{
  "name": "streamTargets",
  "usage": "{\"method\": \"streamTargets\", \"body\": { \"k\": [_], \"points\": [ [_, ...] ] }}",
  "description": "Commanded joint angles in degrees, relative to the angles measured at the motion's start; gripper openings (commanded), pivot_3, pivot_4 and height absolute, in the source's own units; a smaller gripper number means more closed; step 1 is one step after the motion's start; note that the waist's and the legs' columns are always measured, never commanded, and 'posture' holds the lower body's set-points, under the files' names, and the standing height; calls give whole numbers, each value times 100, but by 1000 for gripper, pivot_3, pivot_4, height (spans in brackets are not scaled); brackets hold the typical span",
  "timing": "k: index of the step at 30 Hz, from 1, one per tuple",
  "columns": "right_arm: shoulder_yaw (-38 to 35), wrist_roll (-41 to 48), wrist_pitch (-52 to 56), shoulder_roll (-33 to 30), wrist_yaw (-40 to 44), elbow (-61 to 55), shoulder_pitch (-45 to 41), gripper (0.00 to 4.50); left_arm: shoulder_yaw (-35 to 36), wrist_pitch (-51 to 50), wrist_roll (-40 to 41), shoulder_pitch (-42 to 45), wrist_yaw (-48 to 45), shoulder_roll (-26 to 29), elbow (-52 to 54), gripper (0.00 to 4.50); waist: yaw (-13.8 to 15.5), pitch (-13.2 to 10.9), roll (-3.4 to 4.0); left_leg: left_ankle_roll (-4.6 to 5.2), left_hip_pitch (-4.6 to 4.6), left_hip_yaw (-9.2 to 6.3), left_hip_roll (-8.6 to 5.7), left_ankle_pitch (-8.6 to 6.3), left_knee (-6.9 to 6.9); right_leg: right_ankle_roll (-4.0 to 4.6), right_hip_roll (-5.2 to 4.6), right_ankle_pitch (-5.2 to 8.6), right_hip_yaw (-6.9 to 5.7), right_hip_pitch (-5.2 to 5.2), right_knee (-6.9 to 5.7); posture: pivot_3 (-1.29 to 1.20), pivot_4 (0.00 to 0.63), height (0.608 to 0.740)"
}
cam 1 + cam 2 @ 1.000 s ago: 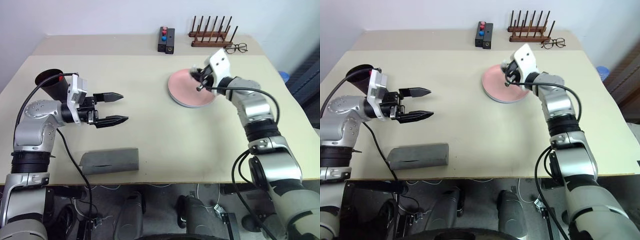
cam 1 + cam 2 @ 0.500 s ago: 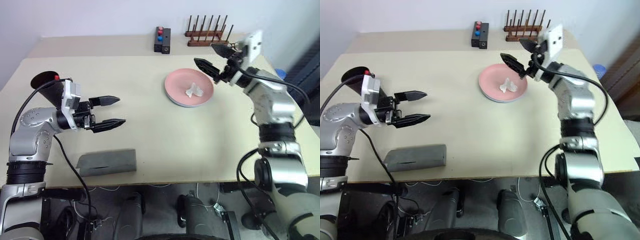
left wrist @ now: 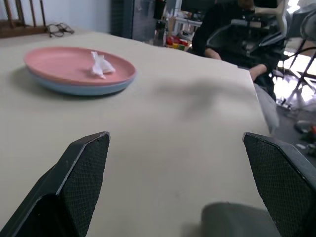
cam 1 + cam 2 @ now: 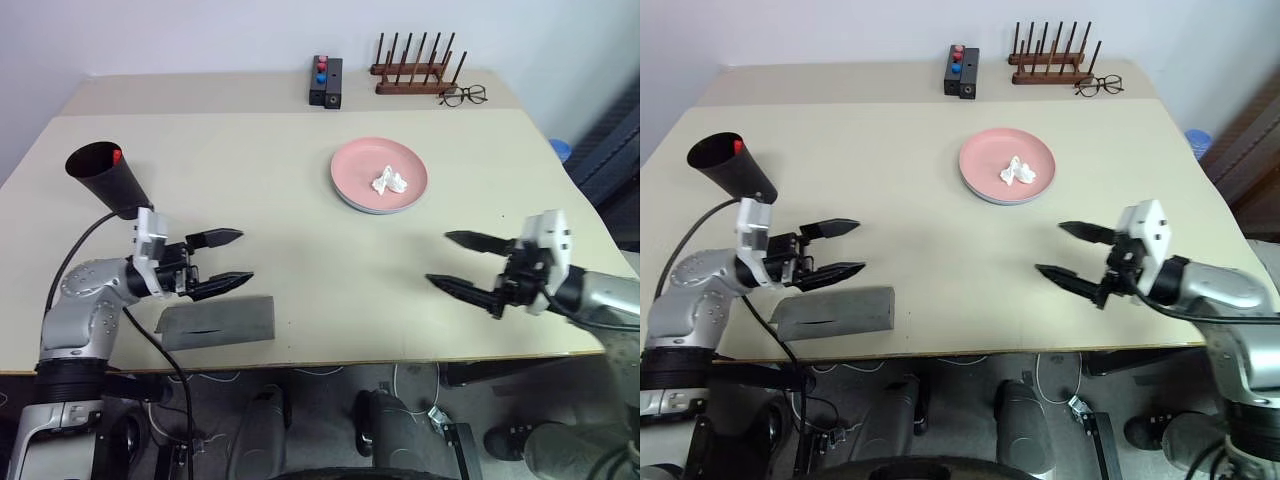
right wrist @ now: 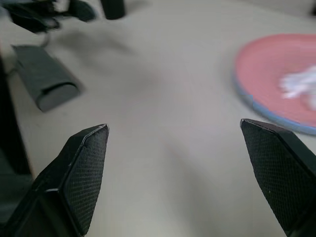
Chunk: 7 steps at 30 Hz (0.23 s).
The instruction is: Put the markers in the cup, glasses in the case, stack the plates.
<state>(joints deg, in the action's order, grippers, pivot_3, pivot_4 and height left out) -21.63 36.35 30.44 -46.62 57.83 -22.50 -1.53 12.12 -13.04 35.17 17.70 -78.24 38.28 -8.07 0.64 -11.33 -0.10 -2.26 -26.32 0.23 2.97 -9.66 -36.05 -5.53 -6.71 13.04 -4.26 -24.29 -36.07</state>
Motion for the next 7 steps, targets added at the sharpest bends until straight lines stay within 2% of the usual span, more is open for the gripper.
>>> {"method": "streamTargets", "body": {
  "k": [1,4,7],
  "points": [
    [-371,65,-165,-98,101,-253,356,4341,422,194,125,-65,162,-3,-181,4500,19,4,-5,0,0,0,0,0,0,1,0,0,0,2,2,0,150,740],
    [-573,105,-260,-166,147,-240,474,4341,618,282,133,-288,295,-34,-155,4500,15,4,-5,0,-6,3,-3,0,0,11,-5,-7,0,2,9,0,150,740],
    [-439,49,-360,-211,221,-113,324,4341,702,414,100,-427,328,-26,-157,4500,7,4,-5,0,-4,3,-2,0,0,11,-5,-7,0,1,8,0,150,740]
  ]
}}
